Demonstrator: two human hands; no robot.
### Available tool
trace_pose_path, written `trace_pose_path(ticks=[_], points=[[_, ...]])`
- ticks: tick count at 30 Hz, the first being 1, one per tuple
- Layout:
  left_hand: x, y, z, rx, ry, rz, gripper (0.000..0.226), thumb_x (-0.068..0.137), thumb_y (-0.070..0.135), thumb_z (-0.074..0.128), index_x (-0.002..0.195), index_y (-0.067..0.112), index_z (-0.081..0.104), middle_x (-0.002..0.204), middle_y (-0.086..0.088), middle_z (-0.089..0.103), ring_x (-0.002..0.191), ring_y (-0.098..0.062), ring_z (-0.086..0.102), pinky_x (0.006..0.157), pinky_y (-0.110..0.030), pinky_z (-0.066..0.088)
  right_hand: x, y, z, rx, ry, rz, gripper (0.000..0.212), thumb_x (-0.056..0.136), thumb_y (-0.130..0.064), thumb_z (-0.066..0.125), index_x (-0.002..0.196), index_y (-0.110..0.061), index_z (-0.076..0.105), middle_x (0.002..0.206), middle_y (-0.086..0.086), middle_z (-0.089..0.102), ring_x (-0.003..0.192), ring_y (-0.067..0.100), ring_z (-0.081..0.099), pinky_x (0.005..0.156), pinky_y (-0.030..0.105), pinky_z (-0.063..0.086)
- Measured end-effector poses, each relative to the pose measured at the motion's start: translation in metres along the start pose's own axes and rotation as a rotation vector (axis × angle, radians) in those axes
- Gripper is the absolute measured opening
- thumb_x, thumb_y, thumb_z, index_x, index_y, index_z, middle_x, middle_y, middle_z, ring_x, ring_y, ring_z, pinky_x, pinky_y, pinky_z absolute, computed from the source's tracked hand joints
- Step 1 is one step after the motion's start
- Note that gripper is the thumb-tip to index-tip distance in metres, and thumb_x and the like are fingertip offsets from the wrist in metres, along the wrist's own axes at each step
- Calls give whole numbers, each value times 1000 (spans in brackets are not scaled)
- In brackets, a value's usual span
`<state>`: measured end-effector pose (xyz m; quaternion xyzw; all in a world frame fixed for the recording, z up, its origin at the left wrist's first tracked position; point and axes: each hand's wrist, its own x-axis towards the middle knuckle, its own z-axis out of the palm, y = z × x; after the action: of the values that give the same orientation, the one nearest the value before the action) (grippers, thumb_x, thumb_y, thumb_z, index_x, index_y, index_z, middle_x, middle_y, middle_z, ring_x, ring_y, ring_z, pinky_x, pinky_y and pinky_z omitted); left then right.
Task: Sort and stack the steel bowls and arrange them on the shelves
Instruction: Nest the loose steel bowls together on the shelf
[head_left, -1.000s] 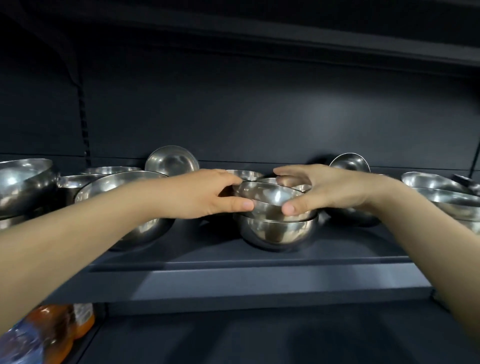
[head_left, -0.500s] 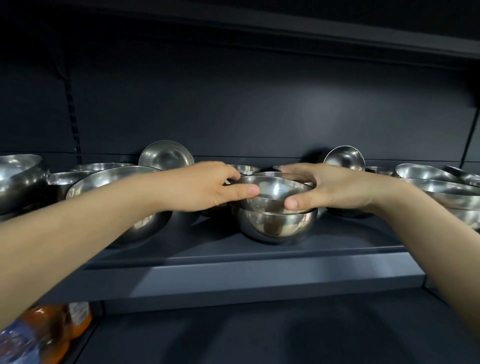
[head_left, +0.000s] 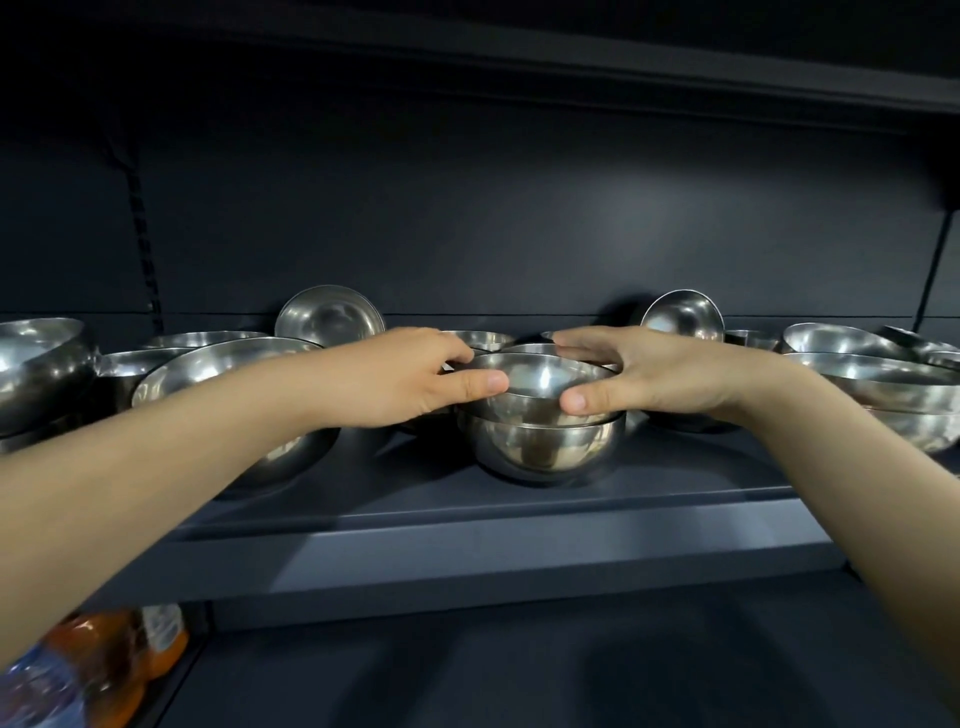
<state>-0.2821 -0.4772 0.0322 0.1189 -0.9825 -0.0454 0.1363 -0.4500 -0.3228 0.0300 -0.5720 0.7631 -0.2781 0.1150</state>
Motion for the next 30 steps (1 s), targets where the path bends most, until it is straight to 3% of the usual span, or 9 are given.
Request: trace_pose_path(ticks=[3,6,9,11,17,22,30], points=[[-4,1,-6,-31,-6,-16,99,66,90,28,121,12,56,115,-2,64,104,-15,59,96,-35,45,-4,-5,-4,35,8,22,128,38,-75,69,148,-22,29,147,-10,40,135,1,36,114,26,28],[-11,3,-18,-38,39,-51,88,66,75,29,133,19,45,129,4,55,118,-12,52,103,-32,41,-10,-14,-7,31,112,51,109,49,-77,70,141,-27,41,141,-12,48,130,3,43,111,27,32],[-20,0,-32,94,81,-49,68,85,62,39,137,18,41,133,2,51,118,-14,52,102,-31,41,-15,-28,-9,-15,245,65,56,79,-49,67,128,-24,55,126,-10,59,117,6,53,89,18,40],[-28,-4,-44,144,100,-56,61,89,56,41,136,18,43,133,1,51,117,-14,52,101,-30,40,-19,-39,-10,-88,284,69,44,84,-39,67,123,-21,58,118,-8,62,111,9,56,81,18,40],[-60,-11,-73,240,121,-103,60,91,54,43,138,17,42,135,1,47,121,-15,47,100,-26,37,-31,-80,-1,-298,268,51,47,85,-37,66,126,-15,56,121,-2,59,113,16,56,99,29,44],[-97,-14,-83,252,147,-186,46,90,49,50,123,18,52,108,4,50,102,-13,52,93,-27,42,-40,-105,10,-309,223,5,47,84,-39,66,125,-18,56,116,-6,58,109,13,56,92,24,42],[-173,7,-87,267,127,-346,41,90,47,52,119,18,52,111,1,51,97,-13,52,90,-27,43,-67,-122,28,-295,163,-57,46,85,-38,64,125,-17,55,119,-3,56,111,16,54,99,32,44]])
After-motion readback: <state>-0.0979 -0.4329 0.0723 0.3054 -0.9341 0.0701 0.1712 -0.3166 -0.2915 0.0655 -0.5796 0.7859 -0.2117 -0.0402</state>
